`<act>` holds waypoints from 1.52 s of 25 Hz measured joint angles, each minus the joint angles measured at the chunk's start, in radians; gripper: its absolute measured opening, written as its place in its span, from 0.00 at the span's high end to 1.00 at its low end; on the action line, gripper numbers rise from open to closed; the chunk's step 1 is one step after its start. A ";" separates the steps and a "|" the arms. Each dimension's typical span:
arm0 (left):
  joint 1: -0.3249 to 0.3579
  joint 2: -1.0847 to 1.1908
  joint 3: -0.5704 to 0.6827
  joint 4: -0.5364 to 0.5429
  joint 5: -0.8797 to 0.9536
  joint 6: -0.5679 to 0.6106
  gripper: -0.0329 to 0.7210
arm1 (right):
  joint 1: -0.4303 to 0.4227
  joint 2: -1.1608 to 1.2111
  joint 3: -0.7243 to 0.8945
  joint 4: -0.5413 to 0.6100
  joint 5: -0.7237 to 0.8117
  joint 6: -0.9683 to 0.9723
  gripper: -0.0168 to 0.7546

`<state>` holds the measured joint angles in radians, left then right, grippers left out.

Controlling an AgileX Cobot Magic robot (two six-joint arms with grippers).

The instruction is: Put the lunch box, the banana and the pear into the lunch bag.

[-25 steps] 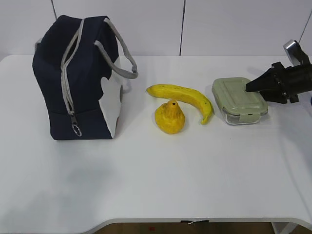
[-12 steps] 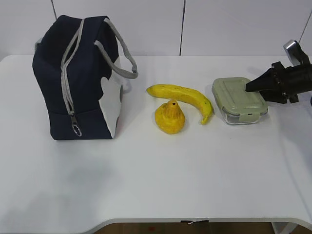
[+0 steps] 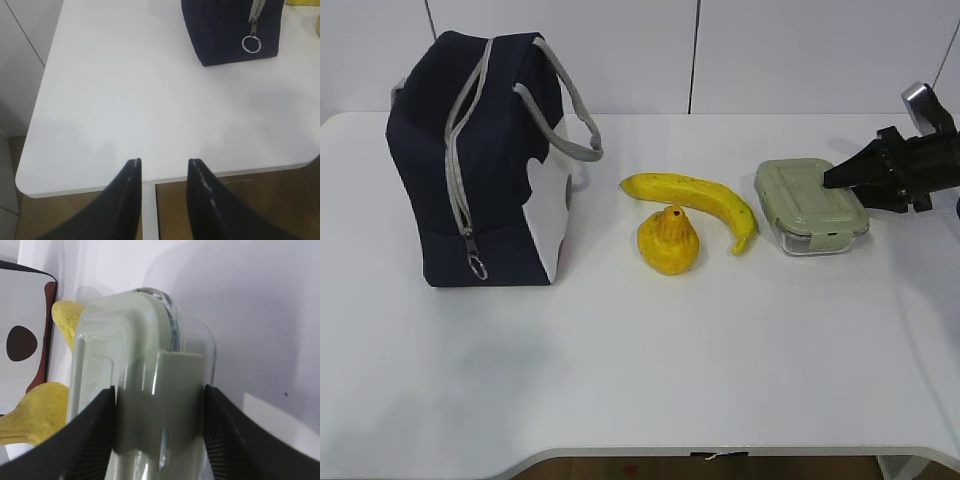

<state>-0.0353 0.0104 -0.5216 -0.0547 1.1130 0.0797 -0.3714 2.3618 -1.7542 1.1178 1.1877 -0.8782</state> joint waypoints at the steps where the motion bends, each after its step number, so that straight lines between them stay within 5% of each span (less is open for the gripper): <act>1: 0.000 0.000 0.000 0.000 0.000 0.000 0.64 | 0.000 0.000 0.000 0.000 0.000 0.004 0.44; 14: 0.000 0.000 0.000 0.000 0.000 0.000 0.62 | 0.000 -0.014 0.000 -0.002 -0.014 0.074 0.44; 23: 0.000 0.037 -0.035 -0.012 -0.121 -0.002 0.46 | 0.000 -0.072 -0.025 -0.004 -0.015 0.124 0.44; 32: 0.000 0.475 -0.097 -0.219 -0.444 -0.018 0.45 | 0.000 -0.110 -0.031 -0.004 -0.013 0.161 0.44; 38: 0.000 0.832 -0.299 -0.292 -0.500 -0.020 0.45 | 0.000 -0.115 -0.031 -0.020 -0.013 0.177 0.44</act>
<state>-0.0353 0.8422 -0.8208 -0.3471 0.6134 0.0600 -0.3714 2.2465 -1.7848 1.0976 1.1742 -0.7011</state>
